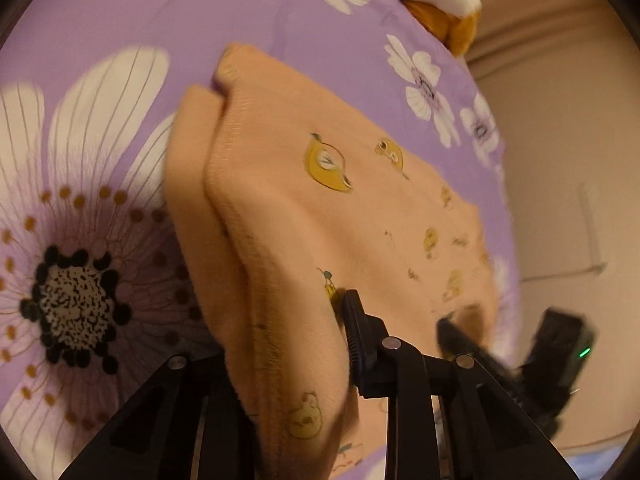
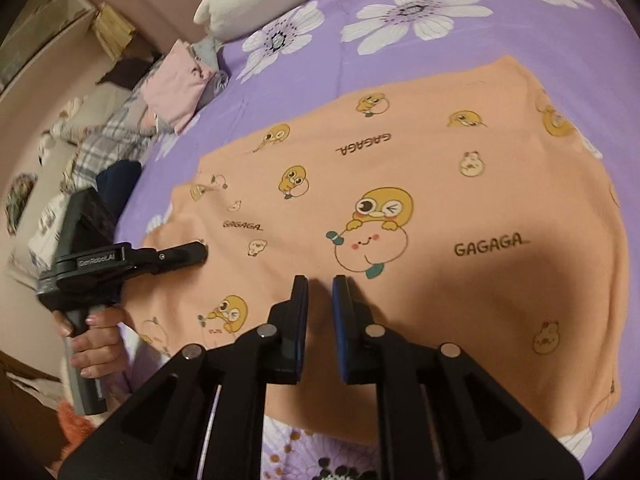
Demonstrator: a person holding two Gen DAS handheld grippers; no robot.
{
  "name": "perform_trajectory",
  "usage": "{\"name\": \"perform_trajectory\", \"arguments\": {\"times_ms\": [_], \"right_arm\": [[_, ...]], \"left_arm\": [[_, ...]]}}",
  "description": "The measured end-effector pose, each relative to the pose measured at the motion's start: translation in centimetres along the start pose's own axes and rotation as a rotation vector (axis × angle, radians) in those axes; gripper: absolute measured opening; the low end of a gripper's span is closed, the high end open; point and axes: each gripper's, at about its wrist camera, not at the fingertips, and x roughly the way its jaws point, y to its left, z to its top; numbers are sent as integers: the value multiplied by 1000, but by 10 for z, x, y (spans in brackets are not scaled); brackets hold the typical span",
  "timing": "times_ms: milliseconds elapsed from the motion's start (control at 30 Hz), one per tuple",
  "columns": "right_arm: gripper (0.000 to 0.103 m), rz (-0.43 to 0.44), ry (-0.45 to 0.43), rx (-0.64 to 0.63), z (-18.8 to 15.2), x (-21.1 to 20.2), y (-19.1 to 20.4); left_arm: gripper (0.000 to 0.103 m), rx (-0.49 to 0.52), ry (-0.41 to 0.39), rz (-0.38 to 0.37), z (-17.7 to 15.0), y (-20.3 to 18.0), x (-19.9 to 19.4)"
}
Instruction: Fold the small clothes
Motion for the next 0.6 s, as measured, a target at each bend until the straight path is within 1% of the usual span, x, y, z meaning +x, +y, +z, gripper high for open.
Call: {"name": "perform_trajectory", "arguments": {"times_ms": [33,100,133,167,233,267,300,333,400,467,533,600], "right_arm": [[8,-16,1,1,0,4,1],[9,-9,3,21,5,5,-1],[10,4,7,38,6,5,-3],[10,22,9,62,7,6,-7],[9,50,9,100,7,5,-13],[9,64,10,124,5,5,-16],[9,71,12,138,5,4,-17],[9,77,17,146,5,3,-18],[9,81,28,145,5,3,-18],[9,86,35,123,6,3,-17],[8,88,40,100,6,3,-17],[8,97,47,84,6,3,-18]], "left_arm": [[23,35,-16,43,-6,-4,-3],[21,77,-45,116,-12,-15,-4],[20,92,-75,157,-16,-21,-6],[17,108,-101,174,-20,-24,-9],[15,153,-149,195,-25,-35,-11],[13,157,-166,189,-27,-38,-13],[13,151,-189,168,-29,-40,-16],[13,124,-219,133,-31,-40,-20],[13,94,-248,131,-33,-39,-22],[13,126,-291,195,-36,-47,-22],[13,149,-311,263,-38,-58,-16],[13,164,-308,271,-37,-65,-9]]}}
